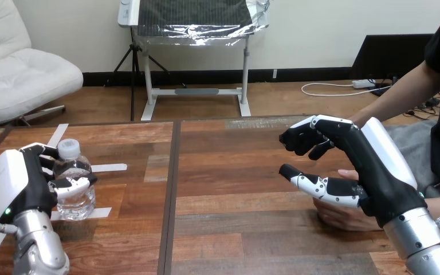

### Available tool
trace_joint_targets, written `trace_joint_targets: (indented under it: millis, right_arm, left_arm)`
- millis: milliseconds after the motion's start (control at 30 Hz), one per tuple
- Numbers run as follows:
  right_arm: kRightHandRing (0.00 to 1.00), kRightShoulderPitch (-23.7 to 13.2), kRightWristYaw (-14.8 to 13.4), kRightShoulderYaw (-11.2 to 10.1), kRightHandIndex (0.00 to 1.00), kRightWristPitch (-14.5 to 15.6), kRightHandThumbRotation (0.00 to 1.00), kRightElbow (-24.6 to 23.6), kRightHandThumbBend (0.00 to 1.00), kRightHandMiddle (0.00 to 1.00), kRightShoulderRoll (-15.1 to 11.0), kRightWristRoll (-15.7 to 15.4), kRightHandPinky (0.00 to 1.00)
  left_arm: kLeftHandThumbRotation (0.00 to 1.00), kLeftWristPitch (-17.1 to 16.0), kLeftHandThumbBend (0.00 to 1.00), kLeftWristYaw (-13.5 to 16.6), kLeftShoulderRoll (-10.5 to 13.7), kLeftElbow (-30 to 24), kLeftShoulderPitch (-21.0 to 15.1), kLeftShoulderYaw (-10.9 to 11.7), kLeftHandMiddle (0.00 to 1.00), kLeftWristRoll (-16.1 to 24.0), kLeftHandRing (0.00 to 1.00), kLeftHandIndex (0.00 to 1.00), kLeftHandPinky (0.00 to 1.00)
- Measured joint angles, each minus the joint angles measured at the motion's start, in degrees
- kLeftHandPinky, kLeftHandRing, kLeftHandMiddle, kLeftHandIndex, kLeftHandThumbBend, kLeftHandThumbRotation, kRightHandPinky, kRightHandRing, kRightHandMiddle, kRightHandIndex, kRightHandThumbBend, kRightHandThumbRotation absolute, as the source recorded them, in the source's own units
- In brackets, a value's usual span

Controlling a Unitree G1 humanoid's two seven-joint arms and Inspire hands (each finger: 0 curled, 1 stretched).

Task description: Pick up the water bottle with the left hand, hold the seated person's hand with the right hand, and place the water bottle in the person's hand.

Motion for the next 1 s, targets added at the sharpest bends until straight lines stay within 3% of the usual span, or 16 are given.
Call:
trace_joint_targets:
  millis: [333,1000]
  right_arm:
    - [0.59,0.0,0.2,-0.2,0.6,0.6,0.0,-0.1,0.53,0.6,0.0,0.1,0.52]
    - [0.57,0.0,0.2,-0.3,0.6,1.5,0.0,-0.6,0.53,0.59,0.0,0.0,0.51]
  left_arm:
    - [0.0,-2.8,0.71,2.6,0.0,4.1,-1.1,-0.7,0.48,-0.2,0.43,0.52,0.38]
    - [0.0,-5.5,0.7,6.2,-0.1,6.2,-1.1,-2.5,0.51,-0.2,0.45,0.54,0.4]
